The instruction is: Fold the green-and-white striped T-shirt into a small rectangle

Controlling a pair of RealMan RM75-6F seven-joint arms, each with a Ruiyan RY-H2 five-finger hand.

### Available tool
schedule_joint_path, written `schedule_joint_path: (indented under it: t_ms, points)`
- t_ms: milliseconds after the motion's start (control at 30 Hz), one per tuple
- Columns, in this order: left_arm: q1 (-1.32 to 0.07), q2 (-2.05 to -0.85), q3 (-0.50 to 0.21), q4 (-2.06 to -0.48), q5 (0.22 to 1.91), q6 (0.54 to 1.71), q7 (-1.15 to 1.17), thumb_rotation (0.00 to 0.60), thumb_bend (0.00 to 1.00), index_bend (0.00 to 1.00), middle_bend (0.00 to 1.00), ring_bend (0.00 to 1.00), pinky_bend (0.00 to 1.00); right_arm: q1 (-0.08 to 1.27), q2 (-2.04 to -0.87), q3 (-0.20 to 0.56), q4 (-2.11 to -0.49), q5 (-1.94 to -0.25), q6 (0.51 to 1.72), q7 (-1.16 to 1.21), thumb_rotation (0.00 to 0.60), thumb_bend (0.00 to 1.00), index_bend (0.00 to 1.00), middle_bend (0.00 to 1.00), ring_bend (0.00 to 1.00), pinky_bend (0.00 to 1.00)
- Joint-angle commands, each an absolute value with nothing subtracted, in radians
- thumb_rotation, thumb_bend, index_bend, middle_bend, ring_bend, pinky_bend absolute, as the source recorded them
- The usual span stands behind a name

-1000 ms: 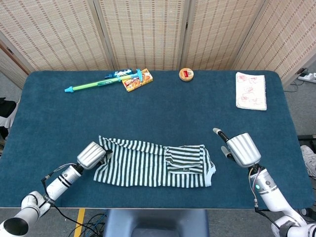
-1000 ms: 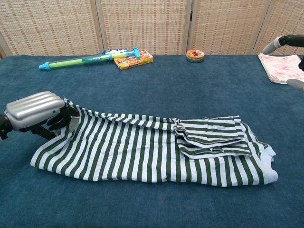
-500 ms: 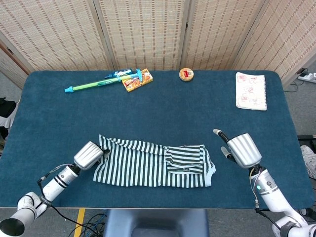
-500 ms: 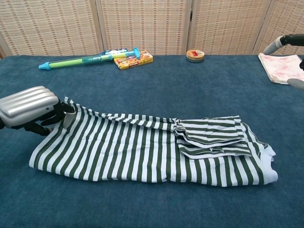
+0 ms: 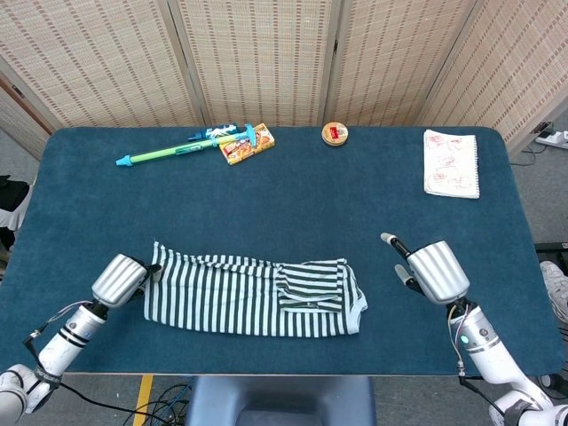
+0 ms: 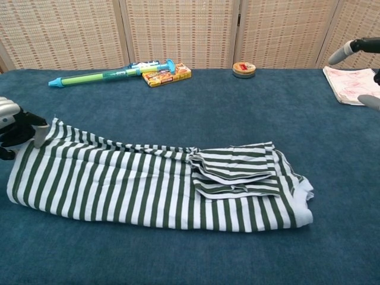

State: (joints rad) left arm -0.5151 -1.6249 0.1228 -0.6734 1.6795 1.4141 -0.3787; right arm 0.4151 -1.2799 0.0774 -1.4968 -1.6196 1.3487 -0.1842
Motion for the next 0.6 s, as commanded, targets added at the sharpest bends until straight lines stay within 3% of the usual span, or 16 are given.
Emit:
schedule_joint_path:
  t_ms: [33, 300, 600]
  points:
    - [-0.492, -1.598, 0.118, -0.69, 1.659, 1.396, -0.372, 0.6, 0.72, 0.71, 0.91, 0.83, 0.88, 0.416, -1.28, 0.079, -1.499, -1.623, 1.351, -0.184, 0.6, 0.4, 0.22, 0.97, 0.97, 1.0]
    - [-0.458, -1.521, 0.104, -0.755, 1.609, 1.331, -0.322, 0.6, 0.72, 0.69, 0.9, 0.82, 0.88, 0.414, -1.281, 0.079, -1.504, -1.635, 1.364, -0.177, 0.6, 0.4, 0.22, 0.97, 0.97, 1.0]
    - [-0.502, -1.347, 0.056, -1.171, 1.534, 1.183, -0.138, 0.6, 0.72, 0.67, 0.88, 0.8, 0.88, 0.4, -1.274, 0.079, -1.506, -1.646, 1.392, -0.16, 0.6, 0.4, 0.22, 0.97, 0.97, 1.0]
